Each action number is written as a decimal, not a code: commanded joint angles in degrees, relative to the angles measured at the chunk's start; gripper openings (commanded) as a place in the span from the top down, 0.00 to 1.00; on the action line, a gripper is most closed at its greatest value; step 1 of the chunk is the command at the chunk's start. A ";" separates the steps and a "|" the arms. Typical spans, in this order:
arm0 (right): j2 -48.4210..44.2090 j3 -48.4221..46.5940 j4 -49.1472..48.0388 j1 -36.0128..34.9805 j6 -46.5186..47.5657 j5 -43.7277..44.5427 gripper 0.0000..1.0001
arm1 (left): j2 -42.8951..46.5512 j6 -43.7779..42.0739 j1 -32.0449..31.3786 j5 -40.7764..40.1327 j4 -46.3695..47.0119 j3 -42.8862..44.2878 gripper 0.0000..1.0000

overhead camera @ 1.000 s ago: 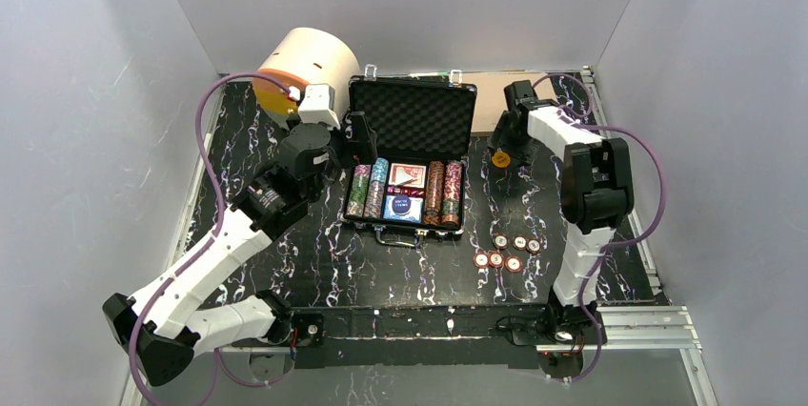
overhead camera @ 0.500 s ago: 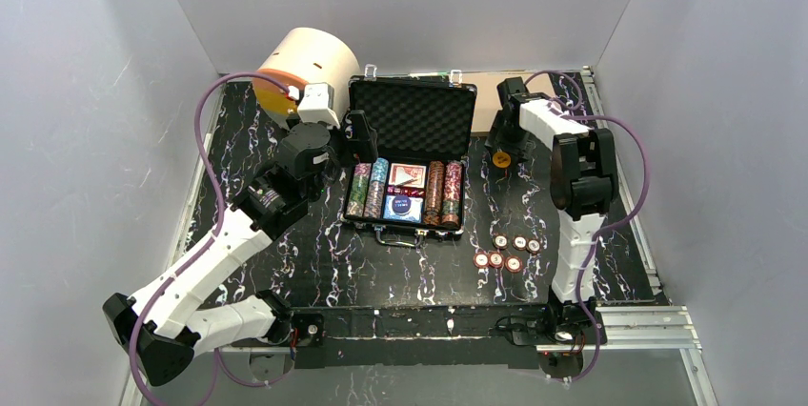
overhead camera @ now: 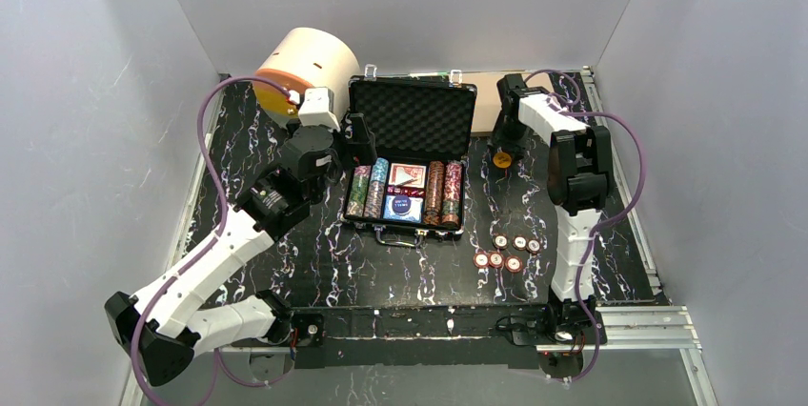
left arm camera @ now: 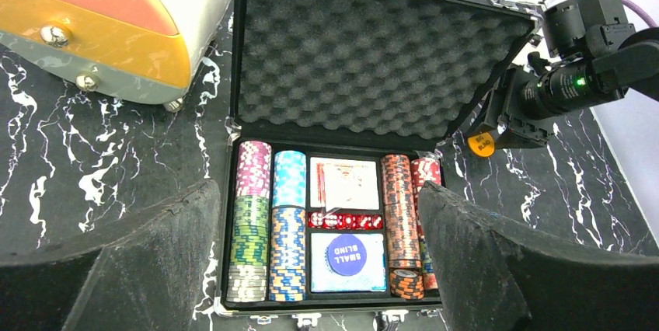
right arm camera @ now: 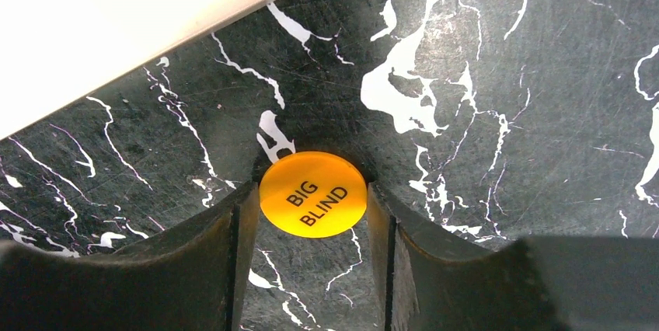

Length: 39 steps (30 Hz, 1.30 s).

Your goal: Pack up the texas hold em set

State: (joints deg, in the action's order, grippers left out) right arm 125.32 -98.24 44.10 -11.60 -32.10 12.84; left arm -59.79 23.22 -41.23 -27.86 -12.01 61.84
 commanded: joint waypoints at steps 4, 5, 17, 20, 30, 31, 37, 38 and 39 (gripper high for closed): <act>3.66 0.39 6.29 0.11 1.80 -1.76 0.47 | -0.68 2.18 -0.03 -2.01 0.33 -0.29 0.03; 3.52 0.00 6.77 0.13 2.30 -1.69 0.42 | -0.79 1.64 -0.04 -1.12 0.76 -0.26 0.03; 5.38 4.56 7.22 0.12 5.47 -3.57 0.34 | -1.02 -1.59 -0.04 -2.18 0.09 -0.50 0.03; 5.56 5.16 5.83 0.13 5.34 -2.39 0.47 | -1.04 -1.03 0.01 -4.58 -1.02 -0.12 0.03; -2.51 4.06 3.64 -1.14 2.99 3.62 0.57 | 0.91 -2.01 0.01 -4.83 -0.89 -0.13 0.02; -4.01 4.73 3.89 -1.20 2.57 3.28 0.57 | 1.19 -1.77 -0.05 -4.86 -0.37 -0.48 0.02; -15.51 14.01 3.63 -2.09 0.28 -0.23 0.56 | 2.44 -3.21 -0.02 -5.00 -0.50 0.89 0.02; -17.59 15.77 3.57 -2.44 -0.40 -0.53 0.56 | 2.79 -3.91 -0.08 -5.38 -0.62 0.92 0.02; -19.75 17.65 3.42 -2.77 -1.07 -0.92 0.55 | 3.09 -4.49 -0.08 -5.58 -0.59 0.82 0.02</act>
State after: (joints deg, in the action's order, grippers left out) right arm 115.00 -85.36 45.30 -13.28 -30.26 13.15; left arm -59.29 20.93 -41.23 -30.81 -12.47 61.30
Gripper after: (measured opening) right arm 0.559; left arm 0.975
